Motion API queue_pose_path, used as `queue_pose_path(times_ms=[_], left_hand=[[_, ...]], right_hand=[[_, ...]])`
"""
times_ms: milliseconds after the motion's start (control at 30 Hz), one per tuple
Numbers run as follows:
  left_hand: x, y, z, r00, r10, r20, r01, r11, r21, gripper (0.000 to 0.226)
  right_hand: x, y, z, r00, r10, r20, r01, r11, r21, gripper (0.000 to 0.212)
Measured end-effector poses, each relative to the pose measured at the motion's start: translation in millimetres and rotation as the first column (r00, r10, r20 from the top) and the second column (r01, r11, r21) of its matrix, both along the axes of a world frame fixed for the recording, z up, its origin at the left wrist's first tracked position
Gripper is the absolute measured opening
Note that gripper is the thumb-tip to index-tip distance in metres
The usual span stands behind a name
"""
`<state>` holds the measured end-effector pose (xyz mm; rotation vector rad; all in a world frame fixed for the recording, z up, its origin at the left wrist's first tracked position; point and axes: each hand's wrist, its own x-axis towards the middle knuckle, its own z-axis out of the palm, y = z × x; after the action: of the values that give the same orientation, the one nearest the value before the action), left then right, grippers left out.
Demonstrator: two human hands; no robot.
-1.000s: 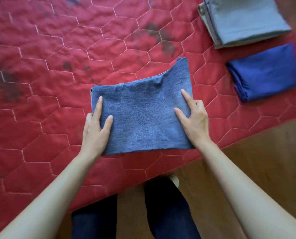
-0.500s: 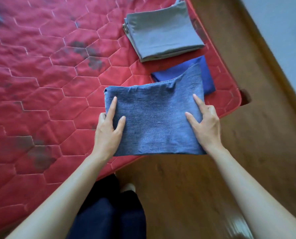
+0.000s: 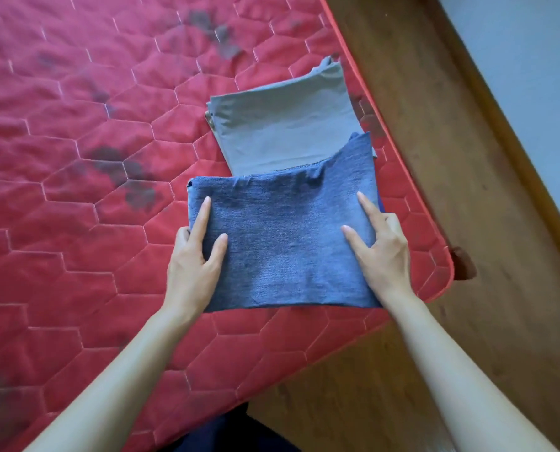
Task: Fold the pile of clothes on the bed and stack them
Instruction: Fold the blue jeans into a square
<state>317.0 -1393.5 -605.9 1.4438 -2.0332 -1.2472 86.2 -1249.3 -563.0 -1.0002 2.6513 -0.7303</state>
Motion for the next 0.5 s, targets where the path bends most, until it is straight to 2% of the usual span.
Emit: queue_pose_path(times_ms=[233, 500], left_hand=[[-77.8, -58.2, -4.7, 0.999, 0.028, -0.035, -0.030, 0.998, -0.060, 0.063], [-153.3, -113.9, -10.4, 0.988, 0.155, -0.003, -0.154, 0.983, -0.103, 0.063]], right_hand=[[-88.2, -64.0, -12.0, 0.997, 0.057, -0.042, -0.059, 0.997, -0.042, 0.061], [-180.4, -152.4, -30.8, 0.980, 0.200, -0.015, -0.201, 0.976, -0.087, 0.059]])
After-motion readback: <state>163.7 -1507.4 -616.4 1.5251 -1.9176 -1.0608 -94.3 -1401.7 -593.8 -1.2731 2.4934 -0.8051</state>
